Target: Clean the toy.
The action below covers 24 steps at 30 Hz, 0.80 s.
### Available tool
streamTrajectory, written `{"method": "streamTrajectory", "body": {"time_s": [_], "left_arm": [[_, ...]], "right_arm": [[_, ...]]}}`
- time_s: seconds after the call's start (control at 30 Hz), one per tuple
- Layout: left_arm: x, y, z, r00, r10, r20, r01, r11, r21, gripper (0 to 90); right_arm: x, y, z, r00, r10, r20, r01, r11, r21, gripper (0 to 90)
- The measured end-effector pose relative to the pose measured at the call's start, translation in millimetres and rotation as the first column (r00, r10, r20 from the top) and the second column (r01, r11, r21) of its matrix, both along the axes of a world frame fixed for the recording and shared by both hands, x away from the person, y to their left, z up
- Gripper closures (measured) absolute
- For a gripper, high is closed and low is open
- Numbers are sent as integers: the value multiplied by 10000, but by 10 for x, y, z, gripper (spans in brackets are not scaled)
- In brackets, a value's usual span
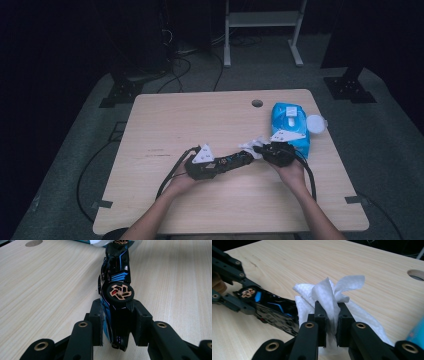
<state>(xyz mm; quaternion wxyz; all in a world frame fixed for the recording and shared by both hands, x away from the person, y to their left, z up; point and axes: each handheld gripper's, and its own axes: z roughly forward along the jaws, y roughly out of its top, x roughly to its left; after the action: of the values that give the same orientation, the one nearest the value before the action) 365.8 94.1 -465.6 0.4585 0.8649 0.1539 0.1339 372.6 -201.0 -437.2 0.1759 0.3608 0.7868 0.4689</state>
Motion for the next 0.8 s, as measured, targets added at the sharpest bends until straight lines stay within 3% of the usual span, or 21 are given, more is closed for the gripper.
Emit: {"method": "streamTrajectory", "body": {"time_s": [0.33, 0.5, 0.53, 0.6, 0.63, 0.73, 0.77, 0.8], "left_arm": [[-13, -18, 6, 10000, -9, 0, 9, 10000, 8, 662], [-27, -46, 7, 10000, -88, -9, 88, 10000, 12, 662], [-28, -44, 6, 10000, -80, -19, 80, 10000, 1, 662], [-28, -42, 8, 10000, -67, -5, 67, 10000, 26, 662], [-24, -30, 14, 10000, -86, 48, 85, 9999, 110, 662], [-23, -20, 14, 10000, -56, 49, 55, 10000, 81, 662], [-20, -8, 13, 10000, -24, 31, 24, 10000, 34, 662], [-20, -8, 13, 10000, -24, 31, 24, 10000, 34, 661]], "right_arm": [[-54, 215, 56, 9974, 724, 41, -724, 9971, 239, 812], [-130, 507, 72, 9849, 1733, -33, -1726, 9821, 751, 812], [-171, 659, 59, 9755, 2201, -23, -2195, 9734, 658, 812], [-191, 724, 49, 9713, 2377, -35, -2371, 9697, 582, 812], [-212, 798, 27, 9680, 2510, 25, -2510, 9678, 187, 811], [-195, 770, 28, 9712, 2383, 73, -2384, 9711, 96, 811], [-173, 686, 42, 9797, 1994, 227, -1990, 9798, -185, 811], [-173, 686, 42, 9797, 1994, 227, -1990, 9798, -185, 811]]}}
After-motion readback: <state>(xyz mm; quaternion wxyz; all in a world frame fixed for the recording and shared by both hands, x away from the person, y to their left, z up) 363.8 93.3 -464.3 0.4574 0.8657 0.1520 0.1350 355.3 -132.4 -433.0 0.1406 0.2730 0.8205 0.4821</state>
